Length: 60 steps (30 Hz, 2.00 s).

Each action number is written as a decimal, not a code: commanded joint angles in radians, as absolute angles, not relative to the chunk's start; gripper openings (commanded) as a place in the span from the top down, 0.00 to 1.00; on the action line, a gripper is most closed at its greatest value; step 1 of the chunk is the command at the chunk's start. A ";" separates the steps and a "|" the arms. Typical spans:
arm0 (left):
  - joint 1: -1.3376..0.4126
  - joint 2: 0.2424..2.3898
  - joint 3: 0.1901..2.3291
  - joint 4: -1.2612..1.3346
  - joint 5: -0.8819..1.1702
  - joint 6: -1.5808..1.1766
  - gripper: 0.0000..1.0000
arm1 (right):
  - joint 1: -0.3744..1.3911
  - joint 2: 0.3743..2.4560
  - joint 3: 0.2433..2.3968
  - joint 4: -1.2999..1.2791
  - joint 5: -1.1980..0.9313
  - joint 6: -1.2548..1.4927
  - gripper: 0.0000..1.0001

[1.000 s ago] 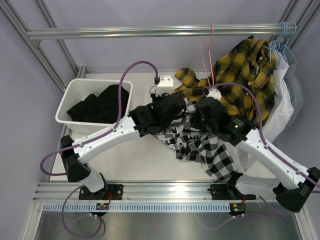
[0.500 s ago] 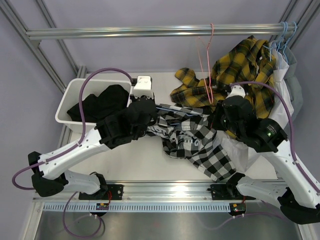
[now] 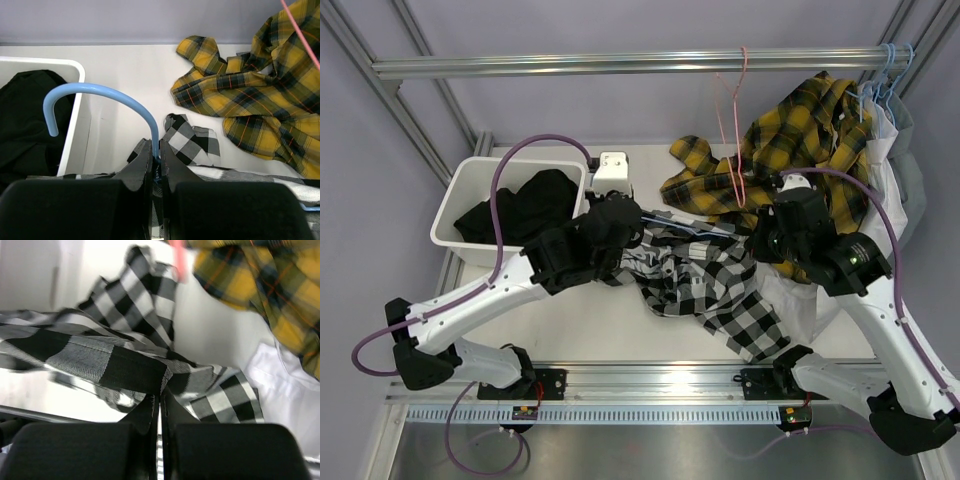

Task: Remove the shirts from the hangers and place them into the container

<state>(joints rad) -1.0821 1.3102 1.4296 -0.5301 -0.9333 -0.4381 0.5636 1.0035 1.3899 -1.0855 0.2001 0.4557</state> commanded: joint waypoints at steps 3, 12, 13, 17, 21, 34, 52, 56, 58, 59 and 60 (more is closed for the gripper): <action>-1.040 1.201 1.407 -0.441 -1.054 -0.376 1.00 | 0.473 0.950 1.296 -1.167 0.190 0.384 1.00; -1.016 1.039 1.232 -0.230 -0.798 -0.340 1.00 | 0.440 0.988 1.167 -1.083 0.028 0.359 1.00; -1.014 1.037 1.238 -0.227 -0.799 -0.353 1.00 | 0.442 0.988 1.154 -1.075 0.017 0.367 1.00; -1.012 1.058 1.287 -0.199 -0.694 -0.437 1.00 | 0.440 0.960 1.074 -1.037 -0.066 0.382 1.00; -1.011 1.149 1.353 -0.202 -0.565 -0.509 1.00 | 0.442 0.902 1.089 -1.040 -0.077 0.382 0.89; -1.009 1.276 1.362 -0.207 -0.571 -0.476 1.00 | 0.440 0.802 1.609 -1.362 0.095 0.253 0.19; -1.045 1.407 1.522 -0.250 -0.479 -0.422 1.00 | 0.445 0.989 1.476 -1.072 -0.443 0.008 0.30; -1.046 1.405 1.531 -0.250 -0.485 -0.426 1.00 | 0.445 1.014 1.463 -1.062 -0.472 -0.024 0.51; -1.048 1.402 1.529 -0.252 -0.485 -0.425 1.00 | 0.446 1.014 1.460 -1.060 -0.482 -0.026 0.63; -1.046 1.402 1.529 -0.255 -0.485 -0.420 1.00 | 0.446 1.008 1.459 -1.055 -0.482 -0.026 0.78; -1.048 1.399 1.528 -0.261 -0.489 -0.419 1.00 | 0.446 1.005 1.459 -1.055 -0.482 -0.025 0.85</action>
<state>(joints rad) -1.0416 1.4094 1.4818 -0.2985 -0.4892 -0.4339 0.4450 1.0229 1.4582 -1.0889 -0.4046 0.0624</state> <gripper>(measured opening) 0.060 0.192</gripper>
